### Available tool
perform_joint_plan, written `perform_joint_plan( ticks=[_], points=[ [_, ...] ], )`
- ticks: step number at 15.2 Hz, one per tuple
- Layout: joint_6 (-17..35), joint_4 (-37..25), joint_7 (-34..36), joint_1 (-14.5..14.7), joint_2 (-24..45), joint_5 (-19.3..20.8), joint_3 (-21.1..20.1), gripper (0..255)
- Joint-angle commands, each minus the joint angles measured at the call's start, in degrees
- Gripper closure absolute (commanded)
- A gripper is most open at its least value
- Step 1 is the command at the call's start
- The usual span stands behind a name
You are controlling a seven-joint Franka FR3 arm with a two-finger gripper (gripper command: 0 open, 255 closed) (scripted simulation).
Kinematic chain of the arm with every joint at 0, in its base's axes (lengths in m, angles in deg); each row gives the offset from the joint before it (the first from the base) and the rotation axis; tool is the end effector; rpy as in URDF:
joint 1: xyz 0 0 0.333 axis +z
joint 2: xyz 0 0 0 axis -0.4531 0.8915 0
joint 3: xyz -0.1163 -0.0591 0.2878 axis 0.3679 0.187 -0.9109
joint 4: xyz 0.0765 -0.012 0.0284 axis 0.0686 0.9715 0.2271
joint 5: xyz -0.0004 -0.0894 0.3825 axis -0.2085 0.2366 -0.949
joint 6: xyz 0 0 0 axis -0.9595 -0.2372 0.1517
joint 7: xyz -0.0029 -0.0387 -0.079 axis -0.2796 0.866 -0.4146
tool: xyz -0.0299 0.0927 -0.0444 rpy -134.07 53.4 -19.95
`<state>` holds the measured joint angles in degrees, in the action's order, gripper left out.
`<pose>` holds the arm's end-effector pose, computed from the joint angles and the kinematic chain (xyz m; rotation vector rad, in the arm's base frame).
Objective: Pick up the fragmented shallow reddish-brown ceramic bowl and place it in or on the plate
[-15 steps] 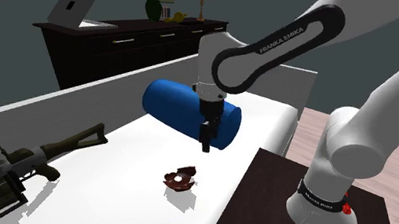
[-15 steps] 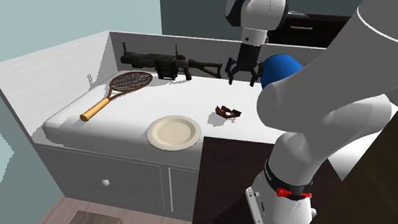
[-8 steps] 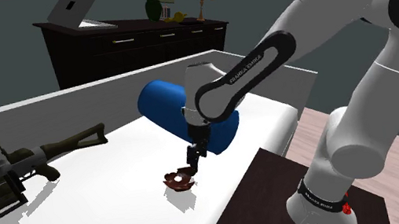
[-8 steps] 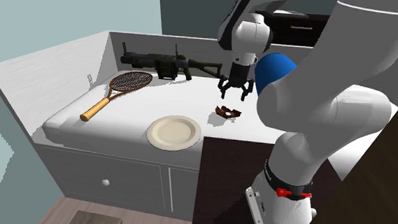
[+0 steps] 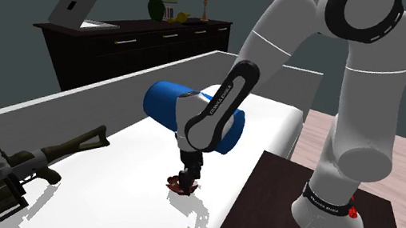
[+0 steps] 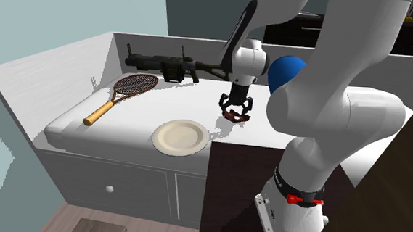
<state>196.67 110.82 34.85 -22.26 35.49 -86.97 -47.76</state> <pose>0.4234 0.1473 0.1956 -2.9904 -0.2902 0.2343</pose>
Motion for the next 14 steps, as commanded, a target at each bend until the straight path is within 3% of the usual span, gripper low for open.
perform_joint_plan(
  ticks=[1, 6, 13, 14],
  points=[
    [1.7, 0.0, 0.2, 0.3, 1.7, 0.1, 0.0, 0],
    [5.5, 0.0, 0.4, 0.8, 5.4, 0.4, 0.1, 0],
    [5.5, 0.0, 0.4, 0.8, 5.4, 0.4, 0.1, 0],
    [5.5, 0.0, 0.4, 0.8, 5.4, 0.4, 0.1, 255]
  ],
)
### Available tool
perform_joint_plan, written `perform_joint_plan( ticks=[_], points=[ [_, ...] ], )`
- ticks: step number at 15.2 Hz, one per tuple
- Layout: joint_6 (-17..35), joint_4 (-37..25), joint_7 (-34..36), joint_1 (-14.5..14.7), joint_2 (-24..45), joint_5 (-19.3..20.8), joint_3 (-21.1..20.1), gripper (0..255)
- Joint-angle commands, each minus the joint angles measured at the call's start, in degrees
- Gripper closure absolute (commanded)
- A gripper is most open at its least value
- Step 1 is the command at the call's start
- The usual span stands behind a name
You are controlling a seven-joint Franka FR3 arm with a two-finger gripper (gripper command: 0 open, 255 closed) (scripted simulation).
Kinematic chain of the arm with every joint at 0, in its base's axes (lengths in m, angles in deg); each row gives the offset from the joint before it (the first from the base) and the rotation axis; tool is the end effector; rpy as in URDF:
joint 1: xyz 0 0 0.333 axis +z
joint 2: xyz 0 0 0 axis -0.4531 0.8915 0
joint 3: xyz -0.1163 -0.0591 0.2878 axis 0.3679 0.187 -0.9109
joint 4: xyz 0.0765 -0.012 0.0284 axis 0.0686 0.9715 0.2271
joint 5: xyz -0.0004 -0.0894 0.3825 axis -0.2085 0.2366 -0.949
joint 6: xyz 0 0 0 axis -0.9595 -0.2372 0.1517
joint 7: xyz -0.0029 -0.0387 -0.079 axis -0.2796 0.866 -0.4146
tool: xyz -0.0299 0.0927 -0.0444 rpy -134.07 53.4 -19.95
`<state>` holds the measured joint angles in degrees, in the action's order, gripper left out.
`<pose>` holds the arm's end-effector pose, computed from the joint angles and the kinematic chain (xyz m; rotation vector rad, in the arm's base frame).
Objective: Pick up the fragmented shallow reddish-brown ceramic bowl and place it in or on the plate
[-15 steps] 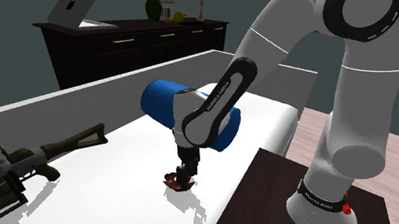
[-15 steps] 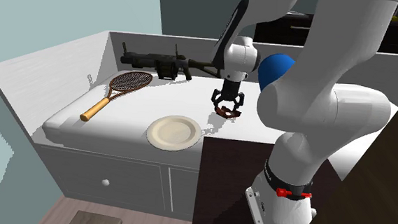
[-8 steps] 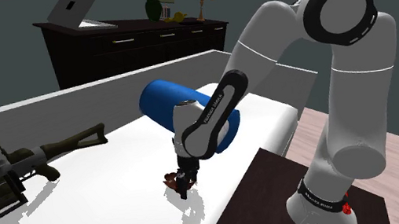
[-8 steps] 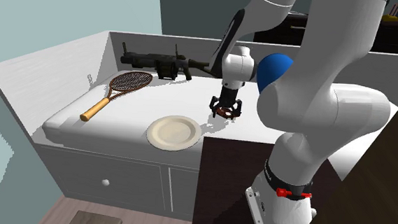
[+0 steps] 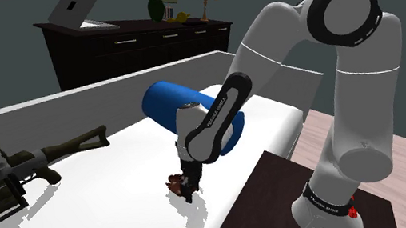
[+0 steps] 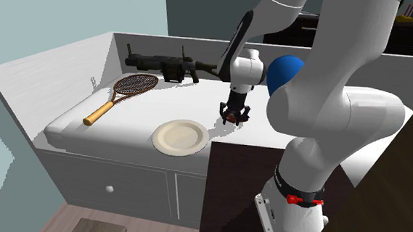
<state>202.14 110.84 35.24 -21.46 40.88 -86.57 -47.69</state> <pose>0.4182 0.1521 0.1615 -2.9898 -0.2897 0.2339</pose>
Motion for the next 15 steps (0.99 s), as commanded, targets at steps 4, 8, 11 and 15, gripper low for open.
perform_joint_plan(
  ticks=[4, 8, 11, 15],
  points=[
    [0.0, 0.0, 0.0, 0.0, 0.0, 0.0, 0.0, 255],
    [0.0, 0.0, 0.0, 0.0, 0.0, 0.0, 0.0, 255],
    [-1.5, 0.3, 0.0, -0.2, -1.8, -0.3, -0.2, 255],
    [-4.7, 0.6, 0.1, -0.4, -5.4, -0.8, -0.5, 255]
  ],
)
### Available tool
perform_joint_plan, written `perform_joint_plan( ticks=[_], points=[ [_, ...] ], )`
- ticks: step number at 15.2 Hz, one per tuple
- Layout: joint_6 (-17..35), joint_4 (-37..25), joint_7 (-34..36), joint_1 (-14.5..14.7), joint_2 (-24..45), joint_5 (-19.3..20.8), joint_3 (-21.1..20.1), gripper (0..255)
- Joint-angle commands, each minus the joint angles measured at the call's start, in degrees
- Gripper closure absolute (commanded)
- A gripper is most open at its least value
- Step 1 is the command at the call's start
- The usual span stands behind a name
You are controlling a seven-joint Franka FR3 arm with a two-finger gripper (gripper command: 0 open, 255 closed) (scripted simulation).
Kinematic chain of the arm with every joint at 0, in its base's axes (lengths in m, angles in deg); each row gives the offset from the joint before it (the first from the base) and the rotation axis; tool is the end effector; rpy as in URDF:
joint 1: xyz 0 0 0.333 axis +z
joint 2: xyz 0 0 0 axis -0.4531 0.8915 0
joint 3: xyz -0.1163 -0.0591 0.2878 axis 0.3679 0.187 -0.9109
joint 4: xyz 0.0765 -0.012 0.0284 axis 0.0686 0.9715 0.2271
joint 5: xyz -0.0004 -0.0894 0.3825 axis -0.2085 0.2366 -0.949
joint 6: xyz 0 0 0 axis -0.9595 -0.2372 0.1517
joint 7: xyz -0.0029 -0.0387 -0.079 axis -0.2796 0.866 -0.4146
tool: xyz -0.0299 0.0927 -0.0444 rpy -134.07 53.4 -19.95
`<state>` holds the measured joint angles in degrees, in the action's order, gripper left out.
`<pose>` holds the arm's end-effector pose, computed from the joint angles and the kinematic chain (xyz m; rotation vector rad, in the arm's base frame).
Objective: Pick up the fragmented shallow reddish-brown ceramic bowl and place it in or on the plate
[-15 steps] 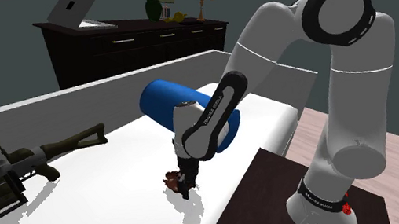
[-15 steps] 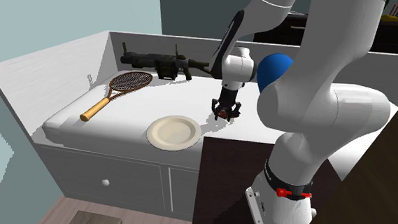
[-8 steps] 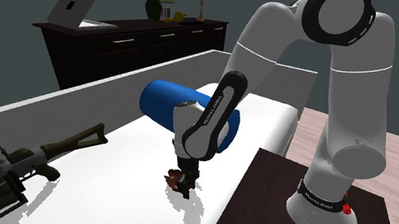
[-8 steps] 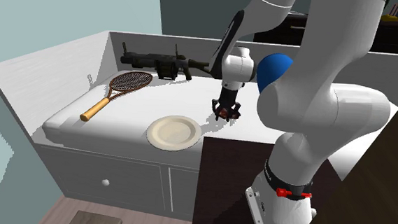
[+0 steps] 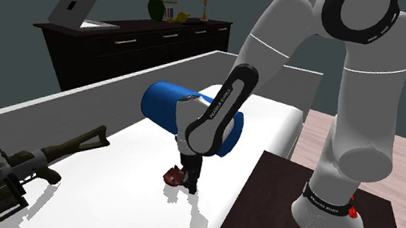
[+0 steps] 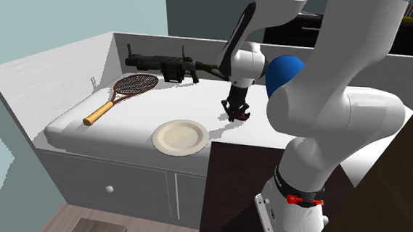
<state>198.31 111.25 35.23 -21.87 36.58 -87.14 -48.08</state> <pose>0.4192 0.1516 0.1872 -2.9897 -0.2897 0.2331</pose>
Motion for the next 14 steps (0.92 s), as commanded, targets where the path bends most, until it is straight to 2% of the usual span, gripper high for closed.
perform_joint_plan(
  ticks=[1, 3, 4, 6, 8, 9, 14],
  points=[
    [-1.7, 0.3, 0.1, -0.1, -1.9, -0.3, -0.2, 255],
    [-1.6, 0.3, 0.0, -0.1, -1.9, -0.3, -0.2, 255],
    [-1.6, 0.3, 0.0, -0.1, -1.9, -0.3, -0.2, 0],
    [-10.4, -7.7, 16.1, 2.0, 2.7, 6.1, 4.3, 0],
    [-19.5, -15.8, 28.8, 3.4, 7.5, 8.9, 8.1, 0],
    [-21.4, -17.5, 31.2, 3.7, 8.5, 9.1, 8.9, 0],
    [-17.6, -15.9, 31.2, 4.0, 10.7, 9.1, 8.9, 0]
  ],
)
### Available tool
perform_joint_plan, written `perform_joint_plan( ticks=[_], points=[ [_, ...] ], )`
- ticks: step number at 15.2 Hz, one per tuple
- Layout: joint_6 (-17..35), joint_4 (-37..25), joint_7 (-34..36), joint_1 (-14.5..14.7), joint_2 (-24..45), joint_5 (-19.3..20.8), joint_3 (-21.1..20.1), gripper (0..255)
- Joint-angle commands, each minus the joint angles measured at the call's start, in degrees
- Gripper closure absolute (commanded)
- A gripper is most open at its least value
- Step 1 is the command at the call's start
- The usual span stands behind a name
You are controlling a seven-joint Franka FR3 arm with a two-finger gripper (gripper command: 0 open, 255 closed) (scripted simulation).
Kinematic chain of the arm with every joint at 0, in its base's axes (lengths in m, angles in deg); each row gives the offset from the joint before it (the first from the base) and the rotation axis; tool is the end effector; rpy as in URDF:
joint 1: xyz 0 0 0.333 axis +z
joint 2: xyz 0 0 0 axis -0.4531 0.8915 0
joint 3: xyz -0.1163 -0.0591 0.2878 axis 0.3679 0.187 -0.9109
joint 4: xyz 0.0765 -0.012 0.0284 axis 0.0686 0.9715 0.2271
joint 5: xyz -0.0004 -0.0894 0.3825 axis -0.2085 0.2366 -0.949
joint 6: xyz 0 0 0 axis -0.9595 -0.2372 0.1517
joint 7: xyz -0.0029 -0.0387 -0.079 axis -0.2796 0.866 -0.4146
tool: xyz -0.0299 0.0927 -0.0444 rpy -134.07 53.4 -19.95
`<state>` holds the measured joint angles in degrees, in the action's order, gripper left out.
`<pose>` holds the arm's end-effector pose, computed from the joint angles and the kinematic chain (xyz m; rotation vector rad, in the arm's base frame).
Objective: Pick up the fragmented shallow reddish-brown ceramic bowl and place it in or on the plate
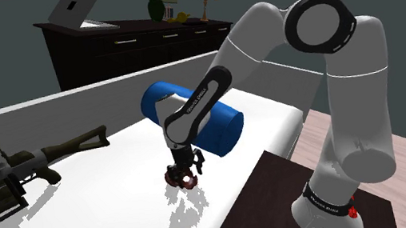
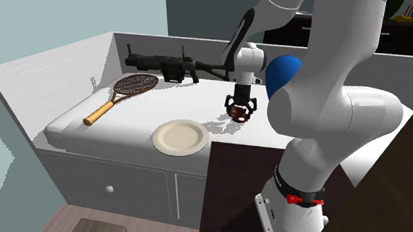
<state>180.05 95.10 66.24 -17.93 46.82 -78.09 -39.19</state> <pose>0.4824 0.1317 0.1667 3.0034 -0.4321 -0.5422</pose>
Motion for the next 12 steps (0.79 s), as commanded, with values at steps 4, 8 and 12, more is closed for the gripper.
perform_joint_plan(
  ticks=[4, 8, 12],
  points=[
    [2.6, 1.0, 0.2, 0.2, 1.7, 0.1, 0.1, 0],
    [2.6, 1.0, 0.2, 0.2, 1.7, 0.1, 0.1, 0],
    [2.5, 0.9, 0.2, 0.2, 1.7, 0.1, 0.1, 255]
  ],
)
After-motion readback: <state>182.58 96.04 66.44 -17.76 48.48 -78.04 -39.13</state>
